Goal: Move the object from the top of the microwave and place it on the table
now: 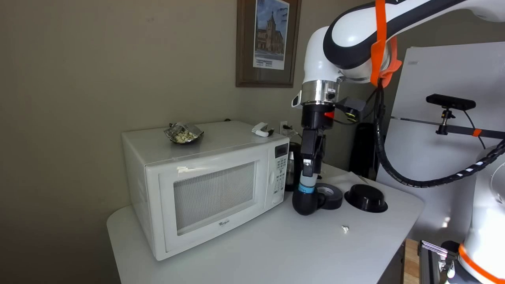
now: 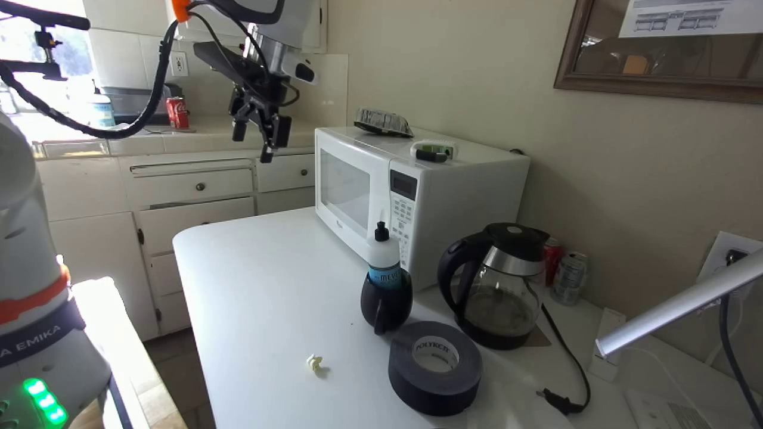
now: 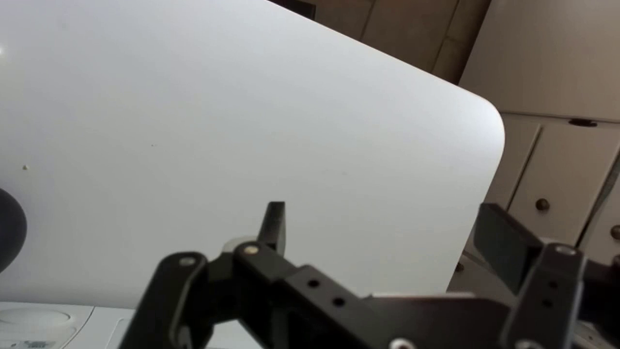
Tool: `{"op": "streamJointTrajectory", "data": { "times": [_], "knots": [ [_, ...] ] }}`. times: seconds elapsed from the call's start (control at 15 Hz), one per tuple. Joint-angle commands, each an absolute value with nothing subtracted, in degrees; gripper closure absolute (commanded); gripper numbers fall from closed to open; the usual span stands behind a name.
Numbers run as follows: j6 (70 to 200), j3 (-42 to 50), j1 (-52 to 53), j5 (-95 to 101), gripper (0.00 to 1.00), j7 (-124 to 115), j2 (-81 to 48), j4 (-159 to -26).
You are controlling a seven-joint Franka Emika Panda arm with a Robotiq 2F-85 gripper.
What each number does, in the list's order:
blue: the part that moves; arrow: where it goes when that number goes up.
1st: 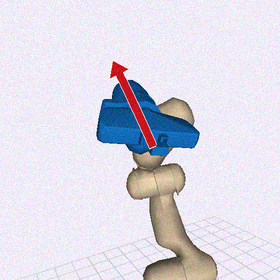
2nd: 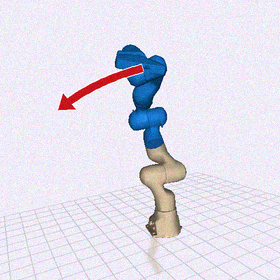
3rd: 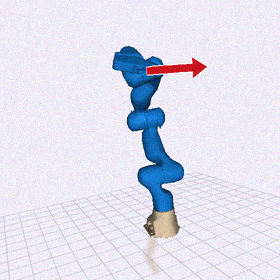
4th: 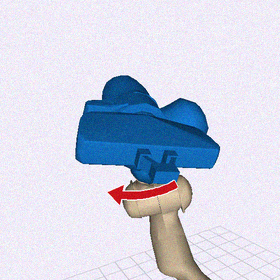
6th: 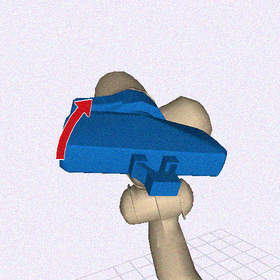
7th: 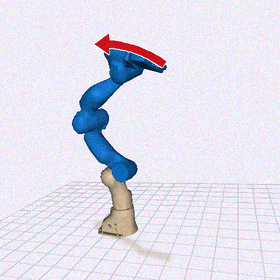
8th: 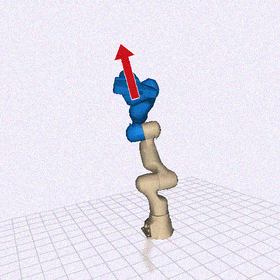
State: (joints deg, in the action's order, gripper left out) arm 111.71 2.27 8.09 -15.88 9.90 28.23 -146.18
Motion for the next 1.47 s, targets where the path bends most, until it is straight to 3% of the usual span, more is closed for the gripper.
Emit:
{"op": "streamJointTrajectory", "data": {
  "times": [0.0, 0.6, 1.4],
  "knots": [
    [116.5, 0.7, 8.3, -19.6, 0.0, 9.0, 25.2, -141.7],
    [138.7, -6.0, 8.1, -14.4, 0.0, 2.3, 10.1, -126.2],
    [146.0, -8.0, 7.1, 31.1, 0.0, -14.7, -4.4, -109.4]
  ]
}}
